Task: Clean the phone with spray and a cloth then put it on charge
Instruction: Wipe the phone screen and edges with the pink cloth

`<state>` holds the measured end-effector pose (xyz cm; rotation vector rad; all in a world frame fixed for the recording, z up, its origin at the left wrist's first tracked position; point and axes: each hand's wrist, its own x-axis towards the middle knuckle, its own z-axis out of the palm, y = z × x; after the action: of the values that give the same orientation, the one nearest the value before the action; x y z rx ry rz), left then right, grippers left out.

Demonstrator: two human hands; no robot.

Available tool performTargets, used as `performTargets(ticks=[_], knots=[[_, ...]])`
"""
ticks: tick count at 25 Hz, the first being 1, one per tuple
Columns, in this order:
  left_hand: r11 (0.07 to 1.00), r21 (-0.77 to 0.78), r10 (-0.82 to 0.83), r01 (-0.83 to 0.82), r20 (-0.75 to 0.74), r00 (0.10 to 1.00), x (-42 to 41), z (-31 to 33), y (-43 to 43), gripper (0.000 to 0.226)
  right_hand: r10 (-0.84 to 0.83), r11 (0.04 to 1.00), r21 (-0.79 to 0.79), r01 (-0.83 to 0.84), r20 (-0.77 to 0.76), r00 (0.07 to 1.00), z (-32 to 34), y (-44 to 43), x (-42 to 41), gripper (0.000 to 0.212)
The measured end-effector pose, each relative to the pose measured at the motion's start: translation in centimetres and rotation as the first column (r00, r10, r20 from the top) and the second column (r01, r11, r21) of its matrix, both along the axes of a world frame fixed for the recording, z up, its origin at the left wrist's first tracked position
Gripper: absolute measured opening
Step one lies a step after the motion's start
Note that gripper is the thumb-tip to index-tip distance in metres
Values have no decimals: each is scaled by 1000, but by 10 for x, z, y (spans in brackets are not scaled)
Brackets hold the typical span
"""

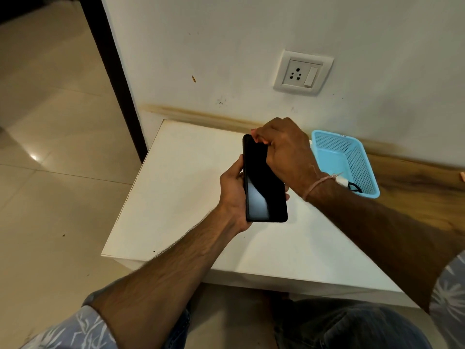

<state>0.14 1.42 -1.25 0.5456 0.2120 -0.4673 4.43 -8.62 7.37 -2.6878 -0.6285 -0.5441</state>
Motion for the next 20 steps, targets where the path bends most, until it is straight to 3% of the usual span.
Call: performTargets(ticks=[5, 9, 15, 18, 20], knots=[[996, -54, 64, -66, -35, 997, 0, -5, 2, 36, 282, 957, -77, -281, 4, 959, -11, 11, -39, 28], [1000, 16, -9, 9, 3, 1000, 0, 2, -1, 52, 34, 999, -9, -34, 8, 999, 3, -5, 1, 24], [998, -48, 49, -51, -35, 998, 0, -3, 1, 39, 289, 952, -96, -290, -22, 957, -7, 4, -30, 25], [1000, 25, -13, 13, 1, 1000, -1, 1, -2, 53, 81, 996, -42, -82, -15, 997, 4, -11, 1, 23], [999, 35, -2, 3, -11, 1000, -2, 2, -1, 51, 70, 997, -40, -71, -15, 997, 2, -6, -5, 24]])
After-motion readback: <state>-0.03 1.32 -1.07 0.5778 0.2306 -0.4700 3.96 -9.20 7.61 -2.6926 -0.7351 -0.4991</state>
